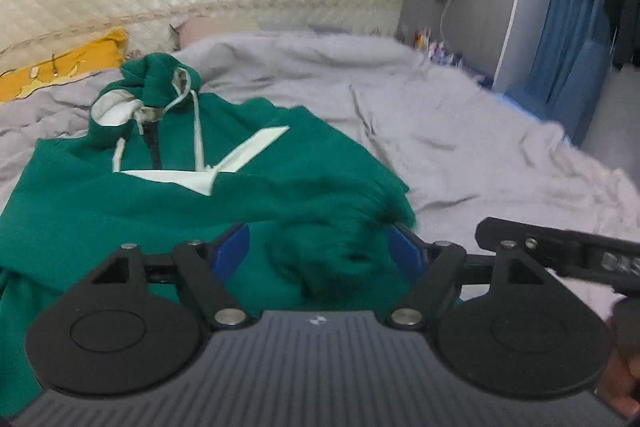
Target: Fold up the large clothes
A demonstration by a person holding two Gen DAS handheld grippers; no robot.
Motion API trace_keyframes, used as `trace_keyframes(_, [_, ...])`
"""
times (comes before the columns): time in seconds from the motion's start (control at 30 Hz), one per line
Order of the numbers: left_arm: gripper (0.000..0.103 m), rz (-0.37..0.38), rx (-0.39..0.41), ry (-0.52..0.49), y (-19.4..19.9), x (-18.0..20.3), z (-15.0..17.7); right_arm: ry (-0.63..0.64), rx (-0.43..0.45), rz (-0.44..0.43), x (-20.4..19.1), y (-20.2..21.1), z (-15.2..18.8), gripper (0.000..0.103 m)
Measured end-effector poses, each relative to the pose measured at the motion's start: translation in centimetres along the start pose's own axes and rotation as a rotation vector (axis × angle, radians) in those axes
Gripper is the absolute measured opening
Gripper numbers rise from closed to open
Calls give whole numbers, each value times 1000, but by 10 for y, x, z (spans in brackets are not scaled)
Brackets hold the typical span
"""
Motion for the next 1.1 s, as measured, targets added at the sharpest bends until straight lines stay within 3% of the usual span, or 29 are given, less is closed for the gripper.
trace_keyframes(0.13, [81,-7,72,79,28,-38,15,19,-24,-58,-11,-2,3,83])
trace_keyframes(0.37, [82,-172,153,129,35,-114,47,105,-29,-147,-43,-11,13,83])
trace_keyframes(0.47, [82,-203,145,144,23,-137,51,151,-41,-154,-58,-23,18,67])
trace_keyframes(0.53, [82,-203,153,162,17,-148,50,182,-54,-144,-67,-34,21,49])
trace_keyframes(0.57, [82,-194,156,176,12,-153,50,196,-61,-145,-71,-41,23,28])
trace_keyframes(0.6, [82,-195,155,181,7,-157,49,210,-71,-142,-74,-48,25,23])
trace_keyframes(0.77, [82,-207,123,173,-21,-167,52,295,-80,-98,-86,-80,34,25])
trace_keyframes(0.97, [82,-240,31,159,-59,-171,69,301,-214,-12,-75,-124,57,21])
trace_keyframes(1.1, [82,-267,-8,142,-71,-169,73,306,-242,2,-73,-133,64,21])
Point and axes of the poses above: each gripper's, at about its wrist camera, not at the fingertips, and y roughly against the way its jaws point, x to its right, z to its underside, the point moved 2 cm from there along -y, roughly the way its jaws point, and after that the axes turned 1 degree about -z, right-handed, at the moved point
